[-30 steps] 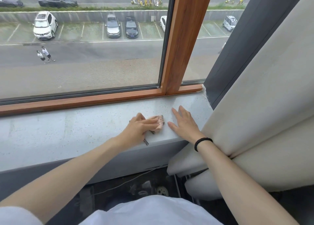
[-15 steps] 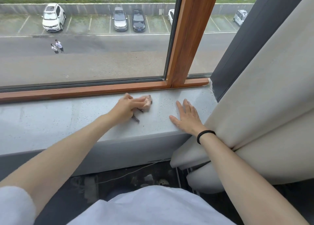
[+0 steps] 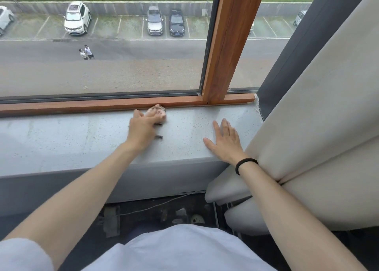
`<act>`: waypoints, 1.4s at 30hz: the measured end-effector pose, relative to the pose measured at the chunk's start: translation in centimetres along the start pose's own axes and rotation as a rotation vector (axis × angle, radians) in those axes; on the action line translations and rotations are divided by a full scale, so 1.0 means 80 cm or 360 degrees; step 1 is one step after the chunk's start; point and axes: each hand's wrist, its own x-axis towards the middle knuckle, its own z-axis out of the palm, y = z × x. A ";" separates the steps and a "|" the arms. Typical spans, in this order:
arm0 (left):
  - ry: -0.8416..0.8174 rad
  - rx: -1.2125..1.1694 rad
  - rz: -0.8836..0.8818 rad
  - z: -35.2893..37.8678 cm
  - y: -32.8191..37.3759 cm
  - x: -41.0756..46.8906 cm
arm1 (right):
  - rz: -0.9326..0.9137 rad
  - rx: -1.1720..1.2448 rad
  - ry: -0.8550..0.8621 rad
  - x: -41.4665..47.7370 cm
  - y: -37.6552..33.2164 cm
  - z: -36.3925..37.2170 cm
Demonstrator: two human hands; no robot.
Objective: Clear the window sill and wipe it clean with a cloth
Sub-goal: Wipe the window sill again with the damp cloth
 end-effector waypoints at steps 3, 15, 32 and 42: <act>-0.0169 0.0057 0.0725 0.022 0.039 -0.066 | -0.0007 -0.0003 0.0005 0.004 0.001 0.001; 0.0147 0.0095 0.0200 0.054 0.091 -0.123 | -0.0050 -0.0032 0.0099 0.003 0.003 0.008; -0.0014 0.0286 0.0673 0.045 0.083 -0.128 | -0.0059 -0.0019 0.0069 -0.001 0.002 0.006; -0.0094 0.0008 0.0702 0.032 0.051 -0.124 | 0.0150 -0.0027 0.0461 -0.018 -0.002 -0.001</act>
